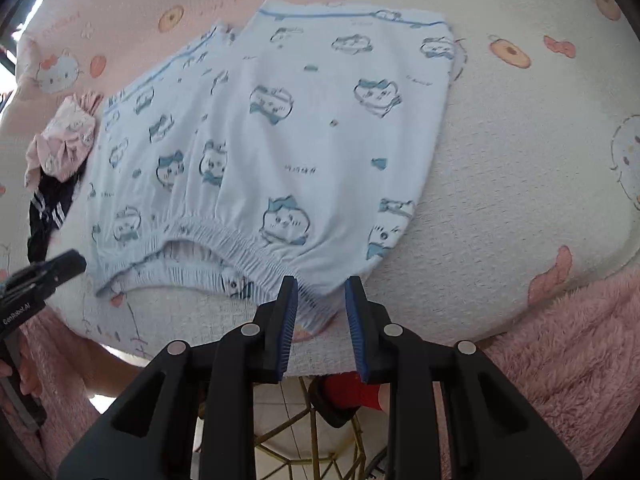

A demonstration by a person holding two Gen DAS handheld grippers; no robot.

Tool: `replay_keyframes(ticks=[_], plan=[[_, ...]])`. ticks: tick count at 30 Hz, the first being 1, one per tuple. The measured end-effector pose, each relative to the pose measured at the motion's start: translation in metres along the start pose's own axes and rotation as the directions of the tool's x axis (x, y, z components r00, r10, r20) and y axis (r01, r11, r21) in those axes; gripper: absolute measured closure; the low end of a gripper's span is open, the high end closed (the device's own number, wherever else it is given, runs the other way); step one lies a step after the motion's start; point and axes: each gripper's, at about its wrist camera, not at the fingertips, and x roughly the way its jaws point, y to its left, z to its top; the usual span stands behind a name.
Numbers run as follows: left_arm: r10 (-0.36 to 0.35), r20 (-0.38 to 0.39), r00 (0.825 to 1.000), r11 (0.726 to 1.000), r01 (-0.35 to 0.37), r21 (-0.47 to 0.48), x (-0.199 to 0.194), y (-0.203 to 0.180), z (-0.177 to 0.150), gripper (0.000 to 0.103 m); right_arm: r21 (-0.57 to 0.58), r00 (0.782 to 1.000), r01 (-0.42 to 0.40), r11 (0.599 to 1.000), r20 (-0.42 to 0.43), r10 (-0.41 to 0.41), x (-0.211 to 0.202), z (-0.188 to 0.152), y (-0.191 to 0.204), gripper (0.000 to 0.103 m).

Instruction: Fold clothes

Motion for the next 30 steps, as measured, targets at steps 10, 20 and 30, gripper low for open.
replay_keyframes(ticks=[10,20,30], plan=[[0.015,-0.025,1.000,1.000,-0.014,0.024,-0.015,0.003,-0.008,0.061,0.088,0.998,0.024,0.996,0.058,-0.030,-0.014,0.005,-0.031,0.072],[-0.076,0.082,0.994,0.992,0.067,0.108,-0.012,-0.036,0.008,0.061,-0.259,0.989,-0.074,0.963,0.109,0.105,0.002,0.000,0.063,0.070],[-0.087,0.119,0.989,0.986,0.068,0.155,0.008,-0.063,0.015,0.061,-0.328,0.989,-0.065,0.942,0.107,0.105,0.006,0.004,0.056,0.071]])
